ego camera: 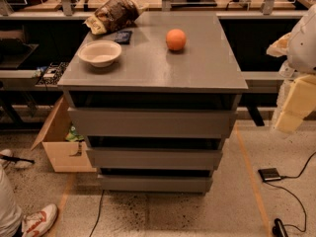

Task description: Open middle drawer

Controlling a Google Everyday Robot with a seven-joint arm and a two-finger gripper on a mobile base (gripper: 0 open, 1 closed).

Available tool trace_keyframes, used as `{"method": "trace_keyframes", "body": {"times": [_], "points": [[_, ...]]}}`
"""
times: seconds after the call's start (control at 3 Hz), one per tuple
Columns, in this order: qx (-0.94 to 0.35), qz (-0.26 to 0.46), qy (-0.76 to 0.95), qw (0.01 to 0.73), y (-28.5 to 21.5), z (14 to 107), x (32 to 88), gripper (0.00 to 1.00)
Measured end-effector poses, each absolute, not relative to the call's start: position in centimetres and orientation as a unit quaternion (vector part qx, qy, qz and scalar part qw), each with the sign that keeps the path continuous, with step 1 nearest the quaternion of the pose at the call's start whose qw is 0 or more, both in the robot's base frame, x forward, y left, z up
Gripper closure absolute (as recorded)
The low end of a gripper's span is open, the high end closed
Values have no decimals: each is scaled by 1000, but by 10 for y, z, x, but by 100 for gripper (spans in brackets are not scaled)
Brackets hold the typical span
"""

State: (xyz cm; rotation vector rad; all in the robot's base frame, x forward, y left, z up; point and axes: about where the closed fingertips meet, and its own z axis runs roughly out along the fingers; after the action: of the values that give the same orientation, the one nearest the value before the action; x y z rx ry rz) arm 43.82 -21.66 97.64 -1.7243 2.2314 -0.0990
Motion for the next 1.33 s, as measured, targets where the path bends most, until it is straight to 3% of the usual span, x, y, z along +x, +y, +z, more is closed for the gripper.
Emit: {"method": "trace_keyframes", "body": {"times": [0.67, 1.33], "points": [[-603, -42, 781, 157, -215, 954, 434, 0], [-626, 3, 760, 175, -185, 823, 418, 0]]}}
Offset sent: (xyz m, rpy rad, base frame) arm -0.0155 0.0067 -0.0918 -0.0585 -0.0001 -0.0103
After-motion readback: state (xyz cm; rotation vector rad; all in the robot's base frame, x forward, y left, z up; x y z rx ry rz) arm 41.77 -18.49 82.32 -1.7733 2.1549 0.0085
